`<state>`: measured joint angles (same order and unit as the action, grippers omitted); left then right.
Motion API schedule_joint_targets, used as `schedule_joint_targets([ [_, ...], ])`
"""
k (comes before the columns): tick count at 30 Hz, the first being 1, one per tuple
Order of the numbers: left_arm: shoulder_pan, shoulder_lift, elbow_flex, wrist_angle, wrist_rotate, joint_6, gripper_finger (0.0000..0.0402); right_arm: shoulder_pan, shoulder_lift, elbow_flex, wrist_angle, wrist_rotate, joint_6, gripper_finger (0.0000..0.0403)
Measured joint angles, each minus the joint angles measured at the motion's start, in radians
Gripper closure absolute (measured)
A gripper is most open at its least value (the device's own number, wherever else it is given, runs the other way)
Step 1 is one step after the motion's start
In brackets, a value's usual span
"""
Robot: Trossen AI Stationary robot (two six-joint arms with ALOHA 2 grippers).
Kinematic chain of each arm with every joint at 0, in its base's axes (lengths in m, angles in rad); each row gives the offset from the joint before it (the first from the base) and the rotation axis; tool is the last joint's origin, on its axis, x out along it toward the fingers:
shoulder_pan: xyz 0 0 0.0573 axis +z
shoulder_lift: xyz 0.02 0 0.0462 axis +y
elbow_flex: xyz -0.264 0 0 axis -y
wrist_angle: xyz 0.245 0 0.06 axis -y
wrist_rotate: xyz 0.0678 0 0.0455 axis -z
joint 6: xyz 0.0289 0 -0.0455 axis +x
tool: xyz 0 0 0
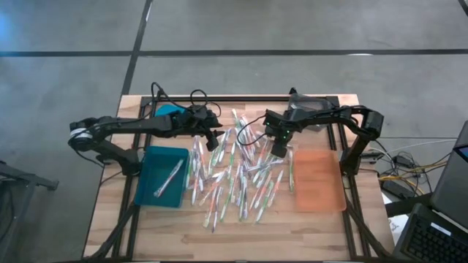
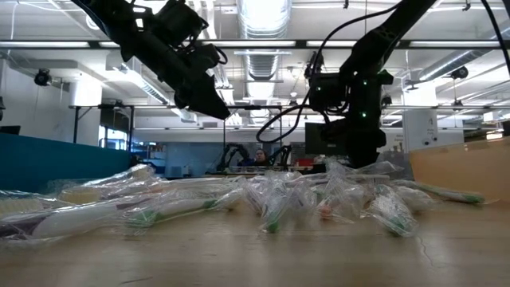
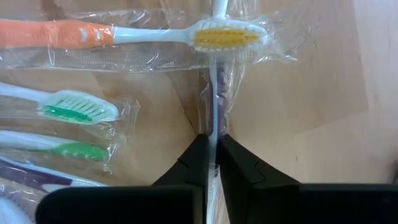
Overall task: Pick & Place Toothbrushes
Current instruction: Put the purple toothbrush into the orange bin
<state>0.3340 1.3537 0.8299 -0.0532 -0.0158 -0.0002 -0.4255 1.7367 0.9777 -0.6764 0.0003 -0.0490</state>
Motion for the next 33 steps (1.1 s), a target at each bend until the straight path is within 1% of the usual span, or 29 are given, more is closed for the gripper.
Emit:
schedule_joint_targets([
  [5,0.000,0.000,0.000,0.000,0.000,0.000,0.0250,0.000,-0.008,0.036,-0.077,0.008,0.020,0.0384],
  [10,0.000,0.000,0.000,0.000,0.000,0.003,0.0250,0.000,-0.035,0.084,-0.148,0.095,0.047,0.0388],
  [14,0.000,0.000,0.000,0.000,0.000,0.011,0.0250,-0.001,-0.066,0.116,-0.192,0.114,0.053,0.0388],
  [21,0.000,0.000,0.000,0.000,0.000,0.032,0.0250,0.000,-0.140,0.157,-0.244,0.184,0.114,0.0389],
  [28,0.000,0.000,0.000,0.000,-0.008,0.053,0.0250,0.009,-0.248,0.164,-0.305,0.186,0.264,0.0389],
  [33,0.000,0.000,0.000,0.001,-0.008,0.054,0.0250,0.049,-0.333,0.153,-0.380,0.186,0.404,0.0389],
])
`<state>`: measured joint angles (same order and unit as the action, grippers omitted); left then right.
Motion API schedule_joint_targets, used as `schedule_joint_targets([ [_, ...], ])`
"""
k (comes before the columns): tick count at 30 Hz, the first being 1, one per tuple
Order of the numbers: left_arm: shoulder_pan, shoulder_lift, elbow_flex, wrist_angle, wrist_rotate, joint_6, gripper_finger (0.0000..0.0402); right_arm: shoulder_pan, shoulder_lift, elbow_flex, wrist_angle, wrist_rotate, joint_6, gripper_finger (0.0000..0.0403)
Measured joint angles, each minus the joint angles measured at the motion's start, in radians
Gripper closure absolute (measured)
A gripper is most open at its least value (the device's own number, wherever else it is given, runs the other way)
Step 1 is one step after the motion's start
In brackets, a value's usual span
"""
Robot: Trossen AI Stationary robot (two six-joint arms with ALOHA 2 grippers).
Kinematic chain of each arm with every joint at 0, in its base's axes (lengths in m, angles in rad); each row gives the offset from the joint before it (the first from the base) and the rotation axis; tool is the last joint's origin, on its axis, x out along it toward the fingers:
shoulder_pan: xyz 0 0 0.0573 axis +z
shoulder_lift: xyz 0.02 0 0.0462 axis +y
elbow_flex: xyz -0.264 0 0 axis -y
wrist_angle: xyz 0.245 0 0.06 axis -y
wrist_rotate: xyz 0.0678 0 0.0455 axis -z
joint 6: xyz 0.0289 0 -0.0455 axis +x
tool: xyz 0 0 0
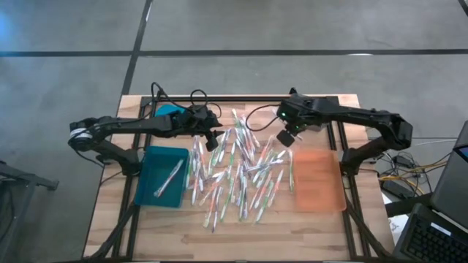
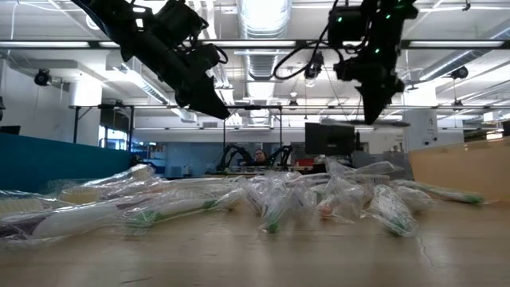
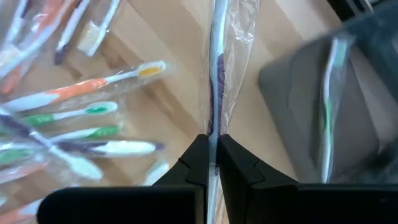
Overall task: Pick & Place Toothbrushes
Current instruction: Put the purple toothbrush into the orange bin
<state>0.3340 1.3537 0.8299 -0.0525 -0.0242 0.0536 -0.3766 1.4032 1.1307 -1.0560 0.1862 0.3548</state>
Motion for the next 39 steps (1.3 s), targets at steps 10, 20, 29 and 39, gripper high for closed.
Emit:
schedule_joint_targets([
  [10,0.000,0.000,0.000,0.021,0.000,0.000,0.0250,0.172,-0.156,-0.049,-0.110,0.000,0.350,0.0389],
  [20,0.000,0.000,0.000,0.031,0.000,0.017,0.0250,0.378,-0.180,-0.055,-0.308,-0.004,0.707,0.0389],
  [29,0.000,0.000,0.000,0.052,0.000,0.044,0.0250,0.402,-0.180,-0.055,-0.438,-0.156,0.872,0.0389],
  [39,0.000,0.000,0.001,0.087,0.001,0.049,0.0250,0.579,-0.179,-0.056,-0.448,-0.162,1.071,0.0389],
])
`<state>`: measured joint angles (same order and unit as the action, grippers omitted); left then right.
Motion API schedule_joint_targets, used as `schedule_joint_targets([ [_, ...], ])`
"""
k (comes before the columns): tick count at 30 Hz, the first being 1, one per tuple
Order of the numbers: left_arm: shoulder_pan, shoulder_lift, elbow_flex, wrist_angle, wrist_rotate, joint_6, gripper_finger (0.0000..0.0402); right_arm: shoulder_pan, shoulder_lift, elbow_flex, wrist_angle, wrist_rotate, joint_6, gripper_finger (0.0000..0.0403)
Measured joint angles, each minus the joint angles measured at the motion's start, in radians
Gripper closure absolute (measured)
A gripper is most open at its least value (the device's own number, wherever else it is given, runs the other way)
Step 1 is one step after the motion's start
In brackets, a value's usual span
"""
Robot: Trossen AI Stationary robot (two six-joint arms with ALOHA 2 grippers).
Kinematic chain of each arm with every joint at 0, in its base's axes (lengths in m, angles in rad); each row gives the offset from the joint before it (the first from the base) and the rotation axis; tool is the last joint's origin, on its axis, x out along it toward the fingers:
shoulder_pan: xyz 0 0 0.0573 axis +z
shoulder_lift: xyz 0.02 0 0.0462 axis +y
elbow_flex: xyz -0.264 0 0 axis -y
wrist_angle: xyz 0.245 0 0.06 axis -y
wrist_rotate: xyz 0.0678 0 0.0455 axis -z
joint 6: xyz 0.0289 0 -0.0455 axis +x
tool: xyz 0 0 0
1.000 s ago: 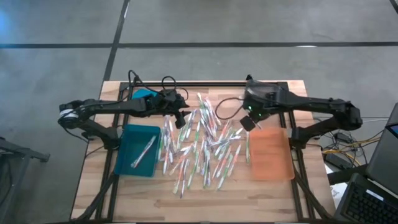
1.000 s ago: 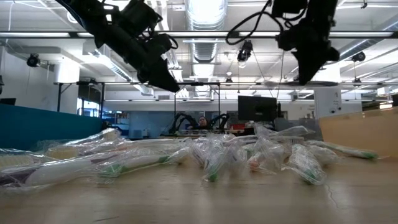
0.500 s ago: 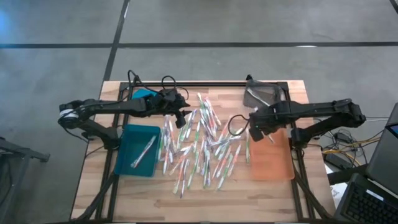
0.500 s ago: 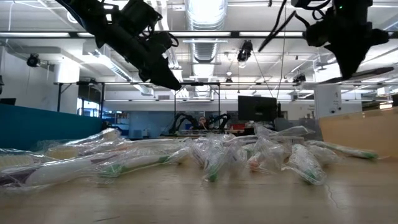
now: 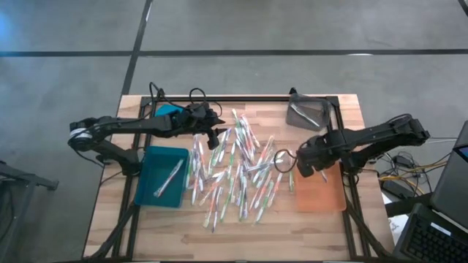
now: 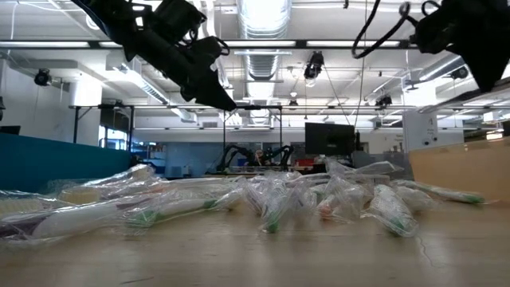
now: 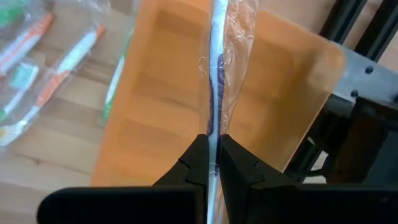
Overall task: Pick & Place Toothbrushes
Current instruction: Put the purple toothbrush into the orange bin
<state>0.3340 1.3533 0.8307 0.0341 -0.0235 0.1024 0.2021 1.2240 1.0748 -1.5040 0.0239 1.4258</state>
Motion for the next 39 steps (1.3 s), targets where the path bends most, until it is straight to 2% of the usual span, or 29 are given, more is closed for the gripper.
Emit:
schedule_joint_targets([
  [9,0.000,0.000,0.000,0.029,0.001,0.000,0.0250,0.160,0.001,-0.017,-0.037,0.001,0.172,0.0389],
  [20,0.000,0.000,0.000,0.069,0.001,-0.005,0.0250,0.354,0.002,-0.158,-0.003,-0.001,0.484,0.0388],
  [24,0.000,0.000,0.000,0.080,0.001,-0.005,0.0250,0.376,0.002,-0.214,0.064,0.000,0.550,0.0387],
  [32,0.000,0.000,0.000,0.095,0.001,0.029,0.0250,0.378,0.002,-0.346,0.217,0.001,0.584,0.0386],
  [39,0.000,0.000,0.000,0.105,0.000,0.036,0.0250,0.378,0.026,-0.353,0.239,0.002,0.591,0.0385],
])
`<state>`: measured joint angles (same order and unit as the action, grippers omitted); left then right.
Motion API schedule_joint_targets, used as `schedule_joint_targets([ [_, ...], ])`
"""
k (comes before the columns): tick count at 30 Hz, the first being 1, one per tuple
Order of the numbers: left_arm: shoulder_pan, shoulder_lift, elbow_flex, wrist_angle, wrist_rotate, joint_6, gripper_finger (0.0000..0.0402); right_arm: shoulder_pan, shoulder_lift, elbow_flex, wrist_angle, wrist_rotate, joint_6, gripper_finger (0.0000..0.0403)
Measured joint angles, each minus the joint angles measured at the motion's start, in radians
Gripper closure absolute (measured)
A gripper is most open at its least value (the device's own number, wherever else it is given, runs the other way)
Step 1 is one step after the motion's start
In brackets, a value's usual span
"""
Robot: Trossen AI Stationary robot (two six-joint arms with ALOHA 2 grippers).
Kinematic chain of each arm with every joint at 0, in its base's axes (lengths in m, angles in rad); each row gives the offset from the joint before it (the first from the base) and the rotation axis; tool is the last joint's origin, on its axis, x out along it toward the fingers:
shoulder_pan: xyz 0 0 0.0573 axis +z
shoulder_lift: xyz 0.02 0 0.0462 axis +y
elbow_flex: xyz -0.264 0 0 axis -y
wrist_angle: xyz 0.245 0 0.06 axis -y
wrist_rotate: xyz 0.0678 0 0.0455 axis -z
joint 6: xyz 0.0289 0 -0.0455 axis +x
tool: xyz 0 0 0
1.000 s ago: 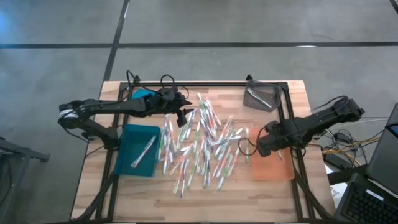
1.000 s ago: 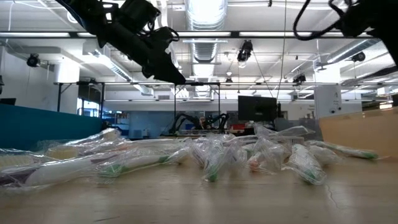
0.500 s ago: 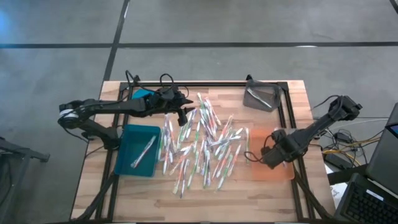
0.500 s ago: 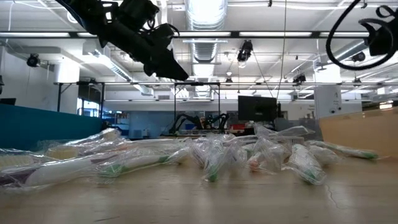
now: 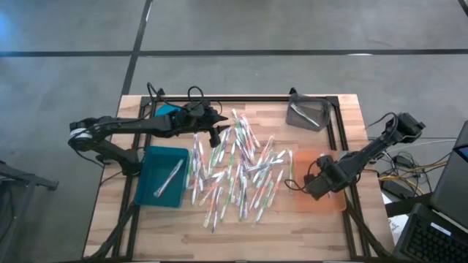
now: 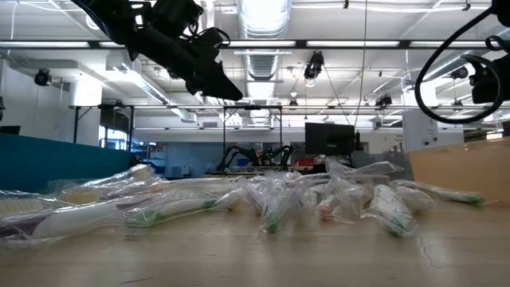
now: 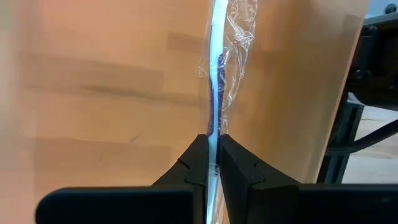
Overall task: Pick & Place Toothbrushes
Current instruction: Put the purple toothbrush into the orange bin, then put the green toothbrush into the black bin
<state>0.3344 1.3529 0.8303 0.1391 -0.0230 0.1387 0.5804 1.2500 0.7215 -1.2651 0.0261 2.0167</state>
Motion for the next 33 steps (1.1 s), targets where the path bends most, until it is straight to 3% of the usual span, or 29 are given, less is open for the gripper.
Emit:
schedule_joint_targets([
  [24,0.000,0.000,0.000,0.001,0.000,0.012,0.0250,-0.001,-0.010,0.049,-0.029,0.007,-0.003,0.0275],
  [33,0.000,0.000,0.000,0.000,0.000,0.012,0.0250,-0.004,-0.032,0.118,-0.070,0.221,-0.053,0.0279],
])
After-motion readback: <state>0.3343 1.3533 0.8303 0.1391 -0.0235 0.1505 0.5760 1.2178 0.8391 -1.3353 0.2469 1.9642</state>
